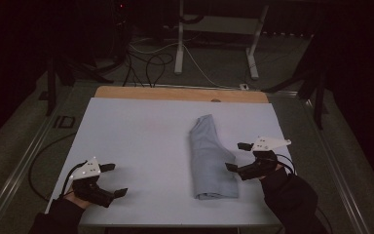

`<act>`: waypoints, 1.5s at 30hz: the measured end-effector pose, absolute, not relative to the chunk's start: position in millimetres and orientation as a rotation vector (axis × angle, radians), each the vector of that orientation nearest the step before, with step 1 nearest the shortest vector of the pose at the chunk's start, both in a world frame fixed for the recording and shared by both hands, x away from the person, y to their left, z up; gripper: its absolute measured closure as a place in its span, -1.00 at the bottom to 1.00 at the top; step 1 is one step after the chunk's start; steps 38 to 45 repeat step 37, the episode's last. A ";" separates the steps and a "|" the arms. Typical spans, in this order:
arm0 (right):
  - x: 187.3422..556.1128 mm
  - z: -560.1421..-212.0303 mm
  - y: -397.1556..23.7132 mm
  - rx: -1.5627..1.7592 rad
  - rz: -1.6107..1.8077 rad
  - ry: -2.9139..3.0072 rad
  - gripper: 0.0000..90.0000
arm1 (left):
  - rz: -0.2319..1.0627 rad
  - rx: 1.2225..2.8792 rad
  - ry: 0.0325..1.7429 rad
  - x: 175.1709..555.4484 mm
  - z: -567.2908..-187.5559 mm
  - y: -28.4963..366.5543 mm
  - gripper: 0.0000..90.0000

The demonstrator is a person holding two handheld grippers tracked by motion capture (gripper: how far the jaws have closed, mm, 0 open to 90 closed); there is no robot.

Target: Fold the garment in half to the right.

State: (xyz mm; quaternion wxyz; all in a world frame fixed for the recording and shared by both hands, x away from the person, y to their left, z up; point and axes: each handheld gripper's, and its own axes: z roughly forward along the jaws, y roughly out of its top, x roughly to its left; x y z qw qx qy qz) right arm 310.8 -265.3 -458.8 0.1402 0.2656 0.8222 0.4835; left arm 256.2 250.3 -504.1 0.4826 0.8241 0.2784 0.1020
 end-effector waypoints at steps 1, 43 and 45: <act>310.4 -459.8 -266.9 0.778 1.400 2.364 -0.81 | 0.253 2.008 0.678 255.9 -503.9 250.7 -0.99; 279.6 -530.0 -292.4 0.930 1.369 2.325 -0.81 | 0.342 1.958 0.769 246.0 -522.7 259.9 -0.99; 279.6 -530.0 -292.4 0.930 1.369 2.325 -0.81 | 0.342 1.958 0.769 246.0 -522.7 259.9 -0.99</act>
